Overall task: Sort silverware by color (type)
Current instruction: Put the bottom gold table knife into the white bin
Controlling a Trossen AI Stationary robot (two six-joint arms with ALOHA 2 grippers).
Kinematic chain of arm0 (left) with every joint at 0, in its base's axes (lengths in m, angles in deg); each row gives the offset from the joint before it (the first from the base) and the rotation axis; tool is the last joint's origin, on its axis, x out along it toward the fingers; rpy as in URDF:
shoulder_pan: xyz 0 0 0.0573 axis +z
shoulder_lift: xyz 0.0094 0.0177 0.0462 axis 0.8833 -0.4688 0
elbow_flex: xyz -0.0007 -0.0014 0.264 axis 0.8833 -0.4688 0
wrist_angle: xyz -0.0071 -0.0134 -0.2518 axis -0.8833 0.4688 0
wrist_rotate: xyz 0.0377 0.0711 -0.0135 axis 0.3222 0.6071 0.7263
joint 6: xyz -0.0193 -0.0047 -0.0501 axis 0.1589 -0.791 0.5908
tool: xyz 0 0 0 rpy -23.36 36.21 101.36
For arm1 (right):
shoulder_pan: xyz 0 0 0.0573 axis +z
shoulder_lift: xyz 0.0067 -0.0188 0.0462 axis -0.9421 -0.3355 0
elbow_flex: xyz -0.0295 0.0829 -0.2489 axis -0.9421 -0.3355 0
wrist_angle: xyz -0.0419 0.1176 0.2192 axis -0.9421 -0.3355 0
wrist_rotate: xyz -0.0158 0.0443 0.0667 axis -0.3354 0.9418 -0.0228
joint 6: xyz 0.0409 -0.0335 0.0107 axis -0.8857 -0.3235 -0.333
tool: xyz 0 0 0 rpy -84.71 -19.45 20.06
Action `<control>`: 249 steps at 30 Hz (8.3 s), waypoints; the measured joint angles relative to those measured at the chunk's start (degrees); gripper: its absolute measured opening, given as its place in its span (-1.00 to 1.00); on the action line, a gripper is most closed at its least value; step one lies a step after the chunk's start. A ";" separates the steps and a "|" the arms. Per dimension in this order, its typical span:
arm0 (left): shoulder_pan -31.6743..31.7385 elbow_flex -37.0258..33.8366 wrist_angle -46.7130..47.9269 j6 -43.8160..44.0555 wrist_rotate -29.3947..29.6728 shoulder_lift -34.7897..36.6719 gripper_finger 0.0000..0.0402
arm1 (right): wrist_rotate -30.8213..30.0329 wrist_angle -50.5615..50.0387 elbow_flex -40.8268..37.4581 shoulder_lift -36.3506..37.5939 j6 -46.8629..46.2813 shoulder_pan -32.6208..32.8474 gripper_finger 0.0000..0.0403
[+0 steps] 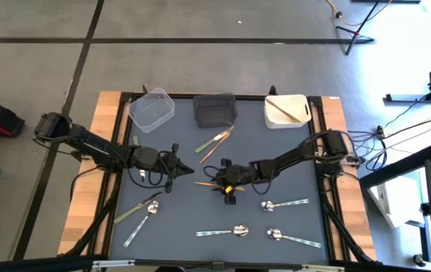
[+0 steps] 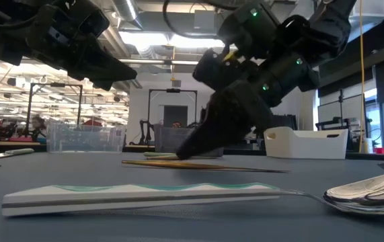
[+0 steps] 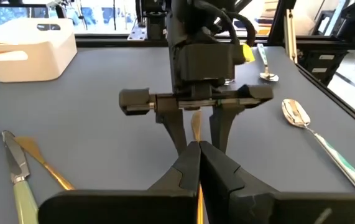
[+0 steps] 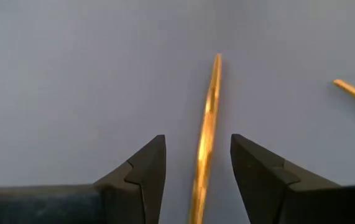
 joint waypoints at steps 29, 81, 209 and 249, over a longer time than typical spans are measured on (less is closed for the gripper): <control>0.07 0.00 -0.26 -0.02 0.81 0.00 -1.00 | -0.58 -2.86 0.37 -0.80 4.37 -2.21 -0.96; 0.66 0.00 -0.24 -0.02 4.83 0.02 -1.00 | -2.62 -14.39 -28.34 54.55 20.62 -48.07 -0.95; 0.66 0.00 -4.15 -1.99 6.40 0.02 -1.00 | -34.54 -85.26 -8.67 30.48 -16.95 -42.01 -0.48; 0.66 0.00 -4.10 -1.97 6.41 0.02 -1.00 | -33.45 -95.50 4.01 43.84 -12.94 -39.32 -1.00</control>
